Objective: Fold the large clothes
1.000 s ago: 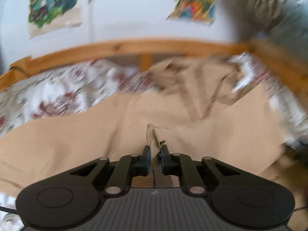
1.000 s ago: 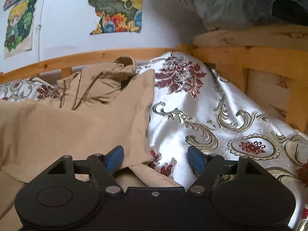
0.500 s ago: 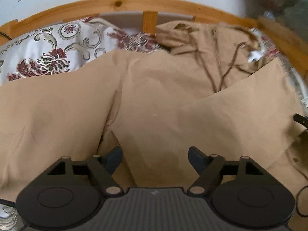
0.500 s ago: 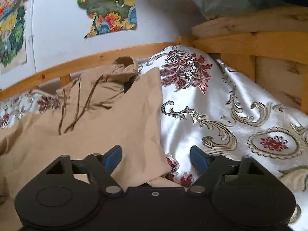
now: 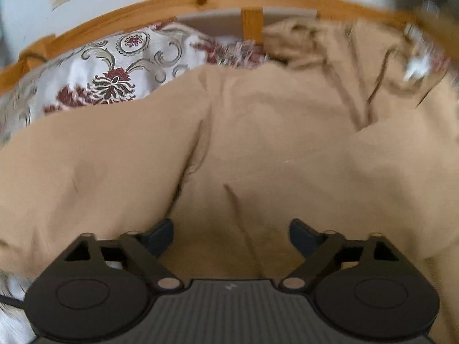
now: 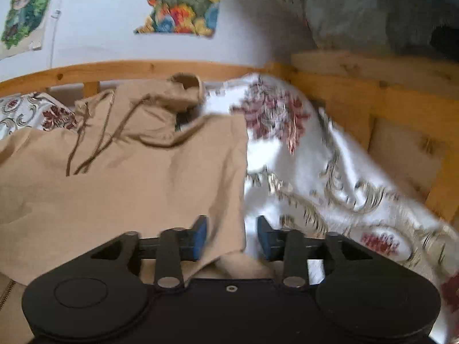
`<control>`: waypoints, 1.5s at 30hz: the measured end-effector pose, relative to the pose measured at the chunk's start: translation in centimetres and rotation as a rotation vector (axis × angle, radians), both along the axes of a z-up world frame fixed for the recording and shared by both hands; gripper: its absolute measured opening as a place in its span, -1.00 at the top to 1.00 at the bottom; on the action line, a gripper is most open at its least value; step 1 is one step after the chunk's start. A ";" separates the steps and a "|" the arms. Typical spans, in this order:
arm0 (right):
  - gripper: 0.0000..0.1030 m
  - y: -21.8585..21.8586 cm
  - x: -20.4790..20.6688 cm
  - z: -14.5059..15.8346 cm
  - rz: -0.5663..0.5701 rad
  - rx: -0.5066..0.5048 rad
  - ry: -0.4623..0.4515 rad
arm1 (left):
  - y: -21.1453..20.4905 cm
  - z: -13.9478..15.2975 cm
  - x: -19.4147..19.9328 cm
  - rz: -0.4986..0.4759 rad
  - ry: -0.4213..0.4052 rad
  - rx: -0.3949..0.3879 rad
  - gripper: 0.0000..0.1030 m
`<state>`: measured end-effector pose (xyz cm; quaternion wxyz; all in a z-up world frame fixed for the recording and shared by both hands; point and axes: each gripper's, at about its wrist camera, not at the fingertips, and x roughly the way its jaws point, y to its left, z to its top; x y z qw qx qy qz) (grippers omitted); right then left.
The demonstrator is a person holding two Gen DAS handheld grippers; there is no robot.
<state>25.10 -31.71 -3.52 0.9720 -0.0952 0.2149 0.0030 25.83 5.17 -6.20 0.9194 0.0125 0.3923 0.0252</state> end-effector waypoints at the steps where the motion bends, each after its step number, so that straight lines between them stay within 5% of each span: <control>1: -0.28 0.3 -0.1 0.1 0.009 -0.017 -0.008 | 0.0 0.1 -0.7 -0.005 -0.015 -0.021 -0.91; 4: -0.34 0.7 0.3 -0.8 -0.007 -0.087 0.047 | -1.2 -0.8 -1.8 -0.024 0.017 0.012 -0.91; 6: -0.41 0.6 0.8 -2.2 -0.040 -0.156 0.107 | -2.9 -2.0 -1.8 -0.033 0.065 0.136 -0.94; 10: -0.49 1.0 -0.3 -2.1 -0.025 -0.205 0.061 | -4.3 -2.2 -1.4 -0.040 0.037 0.294 -0.97; 15: -0.62 2.1 -1.9 -0.6 0.054 -0.138 -0.023 | -3.2 -1.4 -1.1 0.020 0.042 0.321 -0.93; 21: -0.73 4.2 -2.4 -1.0 0.203 -0.129 0.024 | -1.1 0.3 -4.6 0.113 0.033 0.151 -0.94; 23: -0.91 4.4 -2.6 -0.6 0.205 -0.098 0.034 | 0.0 0.9 -6.2 0.175 0.022 0.118 -0.94; 29: -0.99 3.8 -3.6 0.9 0.220 0.043 0.037 | 5.0 3.5 -10.0 0.380 -0.064 0.218 -0.93; 33: -0.99 4.5 -4.5 0.8 0.245 0.030 0.031 | 10.5 5.6 -10.9 0.592 -0.140 0.137 -0.92; 38: -0.99 5.5 -4.3 0.4 0.230 -0.010 0.032 | 14.8 6.4 -9.4 0.766 -0.164 0.198 -0.84; 43: -0.99 5.4 -3.9 -0.4 0.222 -0.002 0.052 | 18.4 5.7 -8.4 0.921 -0.156 0.036 -0.60; 45: -0.99 5.4 -3.6 -0.6 0.214 0.006 0.061 | 18.7 5.1 -7.8 0.960 -0.135 0.029 -0.35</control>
